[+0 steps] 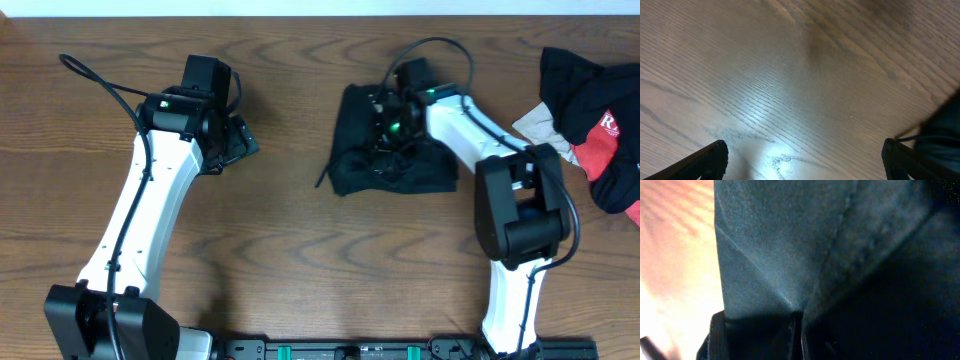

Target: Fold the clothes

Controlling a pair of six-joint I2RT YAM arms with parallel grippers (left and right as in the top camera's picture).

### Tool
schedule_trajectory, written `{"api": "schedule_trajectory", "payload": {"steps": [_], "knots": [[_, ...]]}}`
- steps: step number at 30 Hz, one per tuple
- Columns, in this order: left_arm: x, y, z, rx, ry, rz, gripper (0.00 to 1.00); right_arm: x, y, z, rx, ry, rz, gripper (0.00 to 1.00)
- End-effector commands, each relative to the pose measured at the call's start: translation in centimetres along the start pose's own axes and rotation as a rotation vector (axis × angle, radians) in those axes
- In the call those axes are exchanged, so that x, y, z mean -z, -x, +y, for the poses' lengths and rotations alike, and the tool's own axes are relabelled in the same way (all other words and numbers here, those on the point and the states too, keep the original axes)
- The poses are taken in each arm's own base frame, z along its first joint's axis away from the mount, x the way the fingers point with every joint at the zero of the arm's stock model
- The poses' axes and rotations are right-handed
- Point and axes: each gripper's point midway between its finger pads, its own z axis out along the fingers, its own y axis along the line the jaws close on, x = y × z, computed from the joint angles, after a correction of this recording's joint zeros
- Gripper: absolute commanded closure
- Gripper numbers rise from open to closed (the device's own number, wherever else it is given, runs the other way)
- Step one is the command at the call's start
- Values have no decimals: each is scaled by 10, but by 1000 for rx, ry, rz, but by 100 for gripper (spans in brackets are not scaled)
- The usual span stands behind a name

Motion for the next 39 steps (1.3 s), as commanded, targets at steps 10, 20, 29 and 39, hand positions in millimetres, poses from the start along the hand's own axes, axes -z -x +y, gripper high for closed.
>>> {"api": "schedule_trajectory", "payload": {"steps": [10,20,29,39], "knots": [[2,-2,-6,-26,-44,7,2,21,17,75,29,20,30,94],[2,-1,-7,-29,-47,3,2,120,4,72,159,-274,46,86],[2,-3,-6,-31,-42,9,2,66,-32,127,250,76,177,89],[2,-4,-5,-35,-40,12,2,22,-79,50,89,-39,330,91]]}}
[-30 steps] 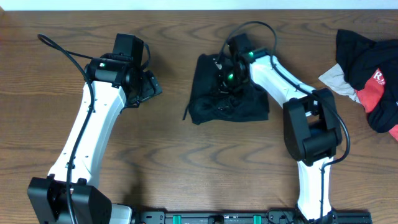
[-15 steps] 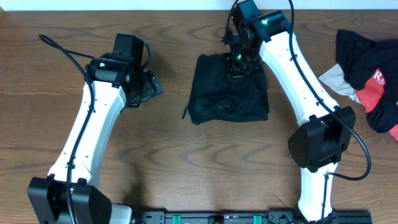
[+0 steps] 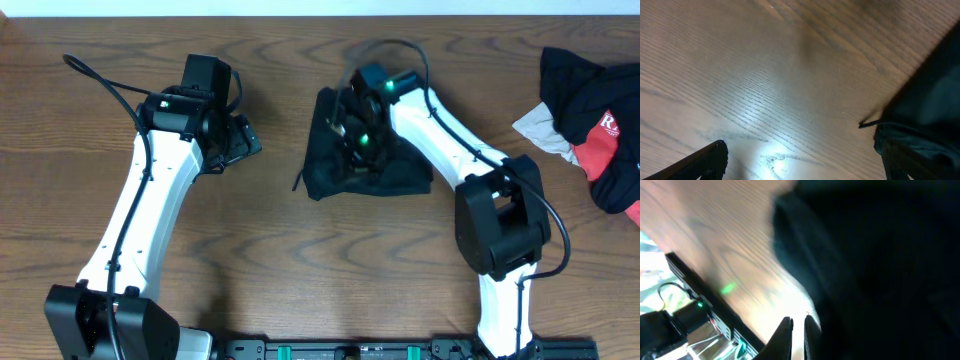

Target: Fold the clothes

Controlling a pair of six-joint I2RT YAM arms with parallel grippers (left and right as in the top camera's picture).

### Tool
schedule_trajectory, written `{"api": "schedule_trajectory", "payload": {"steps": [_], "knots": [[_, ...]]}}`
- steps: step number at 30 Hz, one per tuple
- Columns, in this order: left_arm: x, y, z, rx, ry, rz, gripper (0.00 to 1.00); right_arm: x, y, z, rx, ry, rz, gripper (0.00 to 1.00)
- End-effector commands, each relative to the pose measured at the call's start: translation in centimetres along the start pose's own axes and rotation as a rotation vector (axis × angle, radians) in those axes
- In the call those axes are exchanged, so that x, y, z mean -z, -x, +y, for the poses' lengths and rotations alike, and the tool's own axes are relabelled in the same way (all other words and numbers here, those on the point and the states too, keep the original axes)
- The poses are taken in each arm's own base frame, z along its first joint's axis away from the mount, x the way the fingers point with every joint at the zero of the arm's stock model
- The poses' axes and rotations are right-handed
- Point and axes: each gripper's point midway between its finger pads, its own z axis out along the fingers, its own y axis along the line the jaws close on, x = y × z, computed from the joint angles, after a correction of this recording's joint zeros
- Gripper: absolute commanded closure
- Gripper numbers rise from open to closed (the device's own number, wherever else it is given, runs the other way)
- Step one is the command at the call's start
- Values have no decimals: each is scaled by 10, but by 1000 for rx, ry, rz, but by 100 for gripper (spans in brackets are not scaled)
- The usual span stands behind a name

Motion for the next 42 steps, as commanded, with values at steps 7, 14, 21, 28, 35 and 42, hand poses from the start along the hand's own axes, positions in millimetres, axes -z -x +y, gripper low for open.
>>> {"api": "schedule_trajectory", "payload": {"steps": [7,14,21,28,35,42], "knots": [[2,-2,2,-8,1,-2,2,19,0,-76,-69,-213,-24,84],[2,-2,2,-8,1,-2,2,-3,5,-107,-29,-233,-74,78],[2,0,1,-7,-3,-8,2,-14,6,-110,-17,-210,-98,86],[2,1,0,-7,-6,-12,2,61,30,-57,50,-177,-225,82],[2,1,0,-7,-6,-12,2,174,53,-7,137,-161,-515,67],[2,1,0,-6,-7,-14,2,192,76,-11,162,-37,-606,70]]}}
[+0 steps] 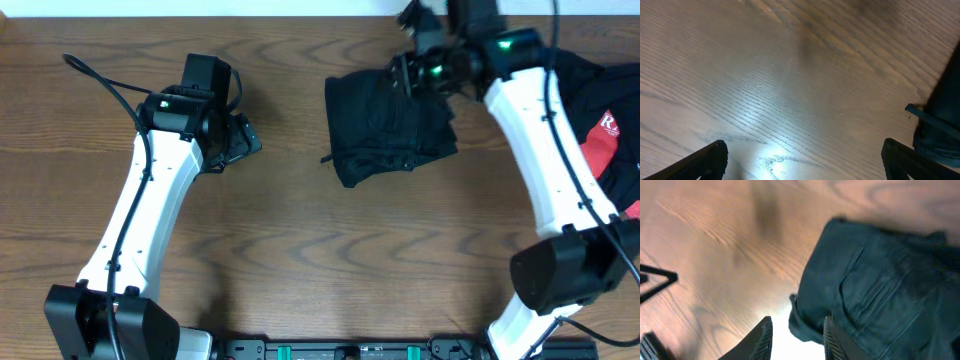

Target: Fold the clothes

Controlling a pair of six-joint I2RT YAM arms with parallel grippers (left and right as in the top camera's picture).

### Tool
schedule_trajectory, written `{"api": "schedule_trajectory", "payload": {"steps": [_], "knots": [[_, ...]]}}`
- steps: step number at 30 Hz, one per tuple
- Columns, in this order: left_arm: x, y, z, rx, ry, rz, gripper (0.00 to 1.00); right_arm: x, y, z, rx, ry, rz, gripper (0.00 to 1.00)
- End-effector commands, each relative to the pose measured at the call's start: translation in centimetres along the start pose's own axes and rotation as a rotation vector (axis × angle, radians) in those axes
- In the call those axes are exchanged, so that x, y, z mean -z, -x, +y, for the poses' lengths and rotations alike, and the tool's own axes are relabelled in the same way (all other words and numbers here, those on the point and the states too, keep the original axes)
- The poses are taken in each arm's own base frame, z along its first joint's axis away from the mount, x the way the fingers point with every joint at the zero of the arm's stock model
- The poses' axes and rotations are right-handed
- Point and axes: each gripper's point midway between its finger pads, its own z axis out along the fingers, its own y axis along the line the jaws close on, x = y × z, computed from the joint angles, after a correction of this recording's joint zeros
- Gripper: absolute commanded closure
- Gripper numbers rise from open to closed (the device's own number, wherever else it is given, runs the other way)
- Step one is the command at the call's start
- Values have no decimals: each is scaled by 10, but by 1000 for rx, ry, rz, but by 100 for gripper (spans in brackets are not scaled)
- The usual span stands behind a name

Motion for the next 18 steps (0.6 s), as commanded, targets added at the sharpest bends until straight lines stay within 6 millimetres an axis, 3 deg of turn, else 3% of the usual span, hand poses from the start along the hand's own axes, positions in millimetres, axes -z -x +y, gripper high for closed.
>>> {"api": "schedule_trajectory", "payload": {"steps": [1,6,10,18], "knots": [[2,-1,1,-6,-1,-5,2,-30,-12,-13,-63,95,59,71],[2,-1,1,-6,-1,-5,2,-70,-15,-26,-109,222,85,73],[2,-1,2,-6,-1,-5,2,-108,-29,-55,-173,264,126,73],[2,-2,2,-6,1,-1,2,-165,-79,-146,-277,282,178,72]]}}
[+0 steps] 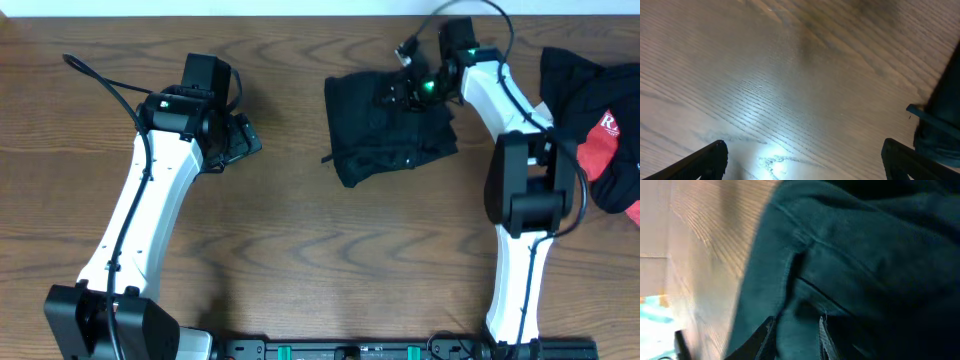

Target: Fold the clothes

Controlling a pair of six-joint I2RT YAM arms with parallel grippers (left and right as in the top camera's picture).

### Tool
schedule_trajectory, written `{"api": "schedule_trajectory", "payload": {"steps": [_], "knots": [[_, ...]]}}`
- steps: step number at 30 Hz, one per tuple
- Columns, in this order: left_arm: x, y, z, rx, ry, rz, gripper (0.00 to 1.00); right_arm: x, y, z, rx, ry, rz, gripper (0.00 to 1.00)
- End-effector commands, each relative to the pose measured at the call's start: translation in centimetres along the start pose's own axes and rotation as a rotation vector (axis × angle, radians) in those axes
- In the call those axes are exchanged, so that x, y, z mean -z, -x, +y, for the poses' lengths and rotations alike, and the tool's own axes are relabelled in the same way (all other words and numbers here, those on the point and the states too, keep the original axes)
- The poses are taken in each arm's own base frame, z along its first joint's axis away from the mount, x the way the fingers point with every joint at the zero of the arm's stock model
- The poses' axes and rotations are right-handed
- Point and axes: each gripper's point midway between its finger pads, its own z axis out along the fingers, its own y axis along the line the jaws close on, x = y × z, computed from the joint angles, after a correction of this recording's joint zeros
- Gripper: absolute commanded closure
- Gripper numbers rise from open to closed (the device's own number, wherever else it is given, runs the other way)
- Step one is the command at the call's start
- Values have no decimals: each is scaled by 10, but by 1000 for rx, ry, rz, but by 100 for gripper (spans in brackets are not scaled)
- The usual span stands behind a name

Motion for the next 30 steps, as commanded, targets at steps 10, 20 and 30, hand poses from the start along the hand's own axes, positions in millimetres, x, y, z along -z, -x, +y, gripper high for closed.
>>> {"api": "schedule_trajectory", "payload": {"steps": [10,20,30], "knots": [[2,-2,2,-9,1,-1,2,27,-7,-17,-37,544,-101,73],[2,-2,2,-17,0,-2,2,122,30,99,177,579,-199,71],[2,-2,2,-17,0,-2,2,69,-32,129,60,304,68,79]]}}
